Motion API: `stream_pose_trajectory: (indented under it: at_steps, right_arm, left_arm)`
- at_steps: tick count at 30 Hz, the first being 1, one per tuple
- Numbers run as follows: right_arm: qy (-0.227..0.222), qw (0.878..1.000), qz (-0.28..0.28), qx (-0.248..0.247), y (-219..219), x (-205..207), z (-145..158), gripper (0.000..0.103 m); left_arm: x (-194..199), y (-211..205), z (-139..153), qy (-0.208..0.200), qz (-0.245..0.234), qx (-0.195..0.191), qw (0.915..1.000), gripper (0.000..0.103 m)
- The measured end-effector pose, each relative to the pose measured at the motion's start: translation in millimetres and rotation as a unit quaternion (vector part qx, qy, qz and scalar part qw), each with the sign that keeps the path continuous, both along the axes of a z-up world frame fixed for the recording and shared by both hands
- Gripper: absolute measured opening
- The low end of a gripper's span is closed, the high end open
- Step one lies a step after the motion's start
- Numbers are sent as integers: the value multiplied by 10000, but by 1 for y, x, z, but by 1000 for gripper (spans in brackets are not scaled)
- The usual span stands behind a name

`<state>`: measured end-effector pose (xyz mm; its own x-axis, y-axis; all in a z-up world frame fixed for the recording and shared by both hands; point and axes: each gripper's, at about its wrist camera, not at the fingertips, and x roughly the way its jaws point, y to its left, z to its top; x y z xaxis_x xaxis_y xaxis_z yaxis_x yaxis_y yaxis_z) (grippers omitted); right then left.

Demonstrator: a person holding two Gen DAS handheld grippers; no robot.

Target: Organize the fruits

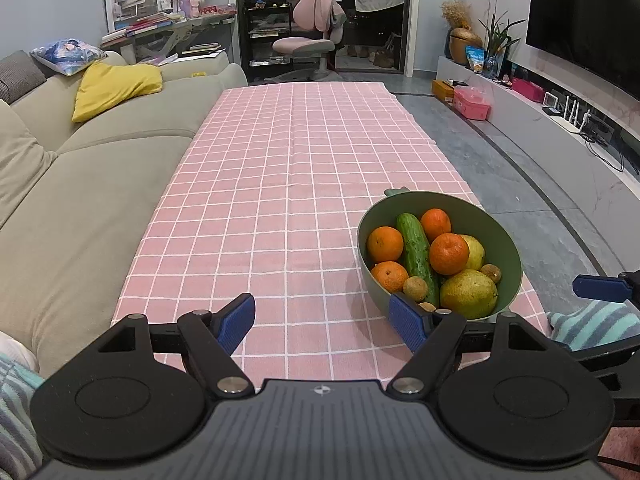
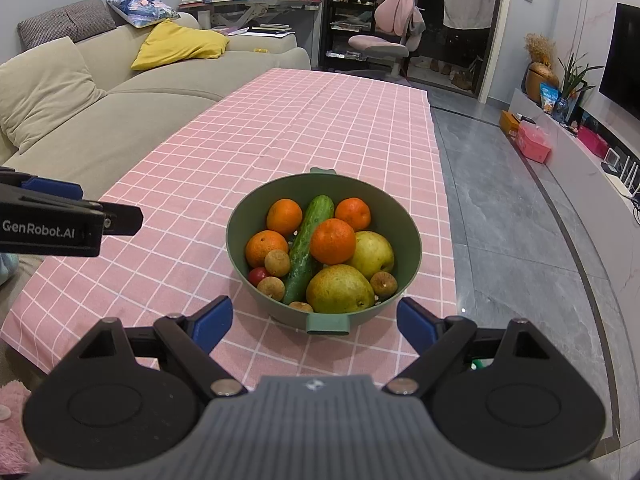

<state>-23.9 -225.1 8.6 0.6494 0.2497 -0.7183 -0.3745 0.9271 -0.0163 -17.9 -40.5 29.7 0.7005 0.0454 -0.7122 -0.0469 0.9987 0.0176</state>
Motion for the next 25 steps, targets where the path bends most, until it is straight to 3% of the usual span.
stream_pose_trajectory:
  at_steps: [25]
  right_arm:
    - [49, 10000, -22, 8, 0, 1, -2, 86]
  left_arm:
    - [-2, -1, 2, -97, 7, -145, 9998, 89]
